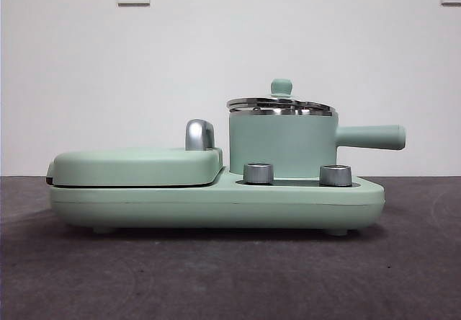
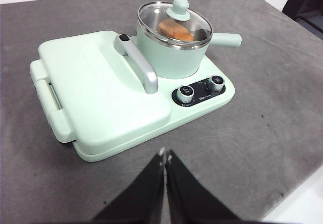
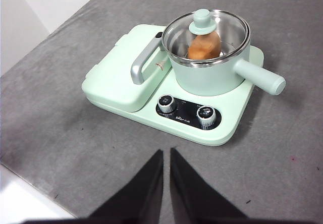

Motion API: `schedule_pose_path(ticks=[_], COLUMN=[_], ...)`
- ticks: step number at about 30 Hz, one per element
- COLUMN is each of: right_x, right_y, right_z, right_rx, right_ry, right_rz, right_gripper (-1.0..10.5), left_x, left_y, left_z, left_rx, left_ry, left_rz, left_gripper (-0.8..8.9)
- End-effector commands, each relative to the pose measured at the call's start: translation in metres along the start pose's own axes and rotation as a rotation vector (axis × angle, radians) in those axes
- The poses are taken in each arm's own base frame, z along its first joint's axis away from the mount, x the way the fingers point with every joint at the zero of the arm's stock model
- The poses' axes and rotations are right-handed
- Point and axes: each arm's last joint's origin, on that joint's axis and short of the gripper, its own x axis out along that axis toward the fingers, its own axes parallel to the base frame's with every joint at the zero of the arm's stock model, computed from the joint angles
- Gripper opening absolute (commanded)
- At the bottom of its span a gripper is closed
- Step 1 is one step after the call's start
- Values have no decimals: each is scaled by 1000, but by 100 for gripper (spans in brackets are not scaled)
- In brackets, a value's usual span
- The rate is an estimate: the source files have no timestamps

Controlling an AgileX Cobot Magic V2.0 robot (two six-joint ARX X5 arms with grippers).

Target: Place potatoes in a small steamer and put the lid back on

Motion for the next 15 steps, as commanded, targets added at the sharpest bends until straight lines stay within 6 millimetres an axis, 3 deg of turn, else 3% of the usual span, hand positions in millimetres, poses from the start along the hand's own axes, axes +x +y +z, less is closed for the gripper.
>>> schedule_pose_path(ticks=[1, 10, 15], right_x=[-1, -1, -1], right_y=[1, 1, 1], right_z=[3, 3, 3], right_rx=[-8, -8, -8], right_ry=[-11, -12, -12], right_rz=[11, 11, 11], right_gripper=[19, 19, 19], left_x=[-2, -5, -3], left_y=[-1, 2, 15], left_z=[3, 0, -16], left_rx=[-8, -25, -90], left_ry=[-23, -63, -130], left_rz=[-14, 11, 152], left_gripper=[6, 6, 6])
